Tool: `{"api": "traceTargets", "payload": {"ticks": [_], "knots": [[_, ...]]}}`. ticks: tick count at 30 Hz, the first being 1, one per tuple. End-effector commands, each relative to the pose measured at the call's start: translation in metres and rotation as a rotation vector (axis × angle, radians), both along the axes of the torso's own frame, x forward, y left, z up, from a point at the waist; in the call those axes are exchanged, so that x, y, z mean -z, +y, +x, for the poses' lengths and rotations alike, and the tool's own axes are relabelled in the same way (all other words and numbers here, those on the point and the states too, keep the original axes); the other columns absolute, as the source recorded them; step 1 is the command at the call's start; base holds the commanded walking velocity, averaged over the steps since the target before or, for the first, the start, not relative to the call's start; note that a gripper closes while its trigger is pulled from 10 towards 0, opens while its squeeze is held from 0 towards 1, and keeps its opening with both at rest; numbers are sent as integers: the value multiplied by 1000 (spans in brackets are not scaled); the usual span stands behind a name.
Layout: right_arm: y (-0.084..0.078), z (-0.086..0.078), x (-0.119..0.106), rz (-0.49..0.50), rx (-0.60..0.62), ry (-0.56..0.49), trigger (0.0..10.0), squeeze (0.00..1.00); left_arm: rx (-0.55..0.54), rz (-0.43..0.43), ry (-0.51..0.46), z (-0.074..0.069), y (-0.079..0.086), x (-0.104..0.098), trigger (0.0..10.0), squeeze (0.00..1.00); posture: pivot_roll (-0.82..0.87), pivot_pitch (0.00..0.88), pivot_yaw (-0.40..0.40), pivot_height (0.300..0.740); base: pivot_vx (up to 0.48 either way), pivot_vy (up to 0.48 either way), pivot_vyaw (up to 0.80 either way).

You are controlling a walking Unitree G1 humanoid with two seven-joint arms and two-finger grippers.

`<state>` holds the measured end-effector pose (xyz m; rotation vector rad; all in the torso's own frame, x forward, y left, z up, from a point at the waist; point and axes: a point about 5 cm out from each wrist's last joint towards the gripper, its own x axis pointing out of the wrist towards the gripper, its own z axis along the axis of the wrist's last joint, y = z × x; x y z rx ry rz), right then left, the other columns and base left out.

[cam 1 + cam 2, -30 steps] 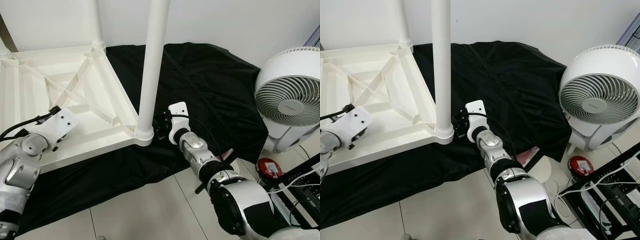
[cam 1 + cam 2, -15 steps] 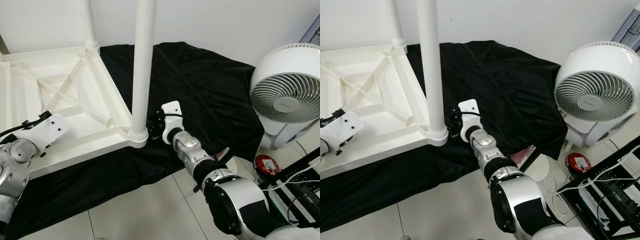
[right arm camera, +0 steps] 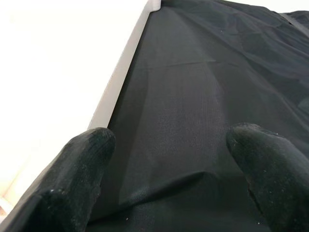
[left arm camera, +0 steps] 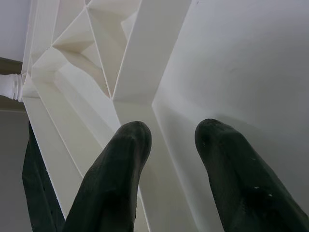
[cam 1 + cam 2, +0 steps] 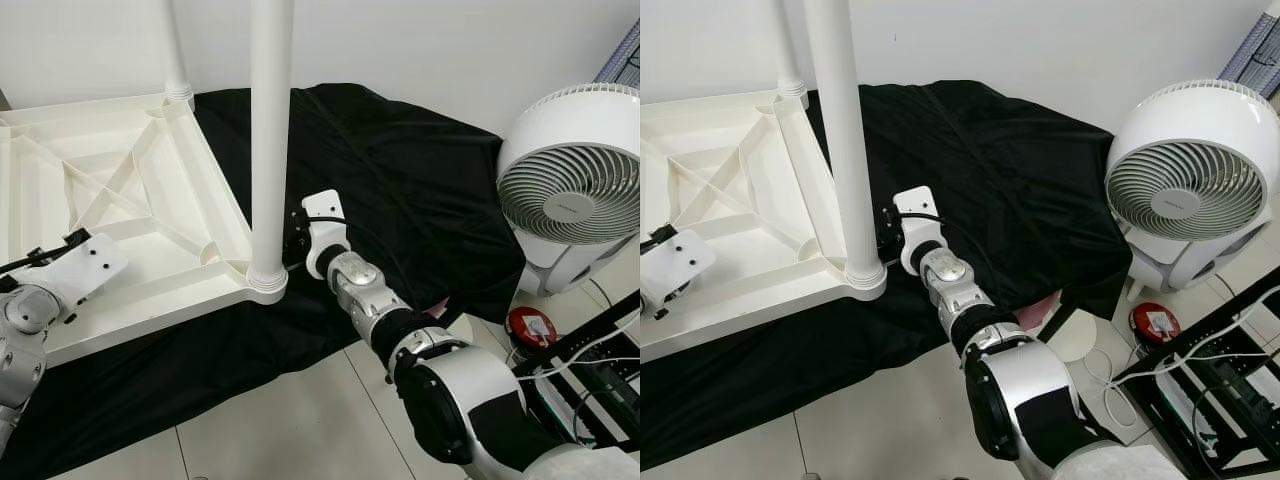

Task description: Building children table

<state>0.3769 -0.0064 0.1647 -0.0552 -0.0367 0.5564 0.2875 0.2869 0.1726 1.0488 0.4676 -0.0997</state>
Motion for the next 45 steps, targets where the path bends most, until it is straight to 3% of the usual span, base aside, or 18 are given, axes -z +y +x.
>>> {"api": "traceTargets", "payload": {"ticks": [1, 6, 12, 19, 26, 38, 42, 45], "knots": [[14, -5, 3, -22, -46, 27, 10000, 0, 39, -85, 273, -16, -4, 39, 10000, 0, 133, 116, -99, 740, 0, 0, 0], [20, -7, 4, -14, -71, 54, 10000, 0, 27, -91, 282, -20, -3, 40, 10000, 0, 143, 115, -106, 740, 0, 0, 0], [24, -8, 3, 82, -117, 135, 10000, 0, 19, -96, 291, -25, -3, 39, 10000, 0, 148, 116, -107, 740, 0, 0, 0], [29, -6, -7, 53, -151, 115, 10000, 0, 24, -112, 304, -29, -7, 39, 10000, 0, 150, 116, -105, 740, 0, 0, 0], [47, -10, -20, 15, -231, 81, 10000, 0, 16, -111, 312, -33, -7, 38, 10000, 0, 163, 109, -110, 740, 0, 0, 0], [52, -13, -20, -23, -243, 66, 10000, 0, -6, -102, 277, -33, -5, 32, 10000, 0, 166, 106, -113, 740, 0, 0, 0], [42, -7, -21, -16, -178, 50, 10000, 0, -25, -96, 163, -20, -7, 23, 10000, 0, 165, 105, -115, 740, 0, 0, 0], [22, 2, -22, 15, -38, 17, 10000, 0, -45, -185, -55, 1, -15, 1, 10000, 0, 156, 100, -112, 740, 0, 0, 0]]}}
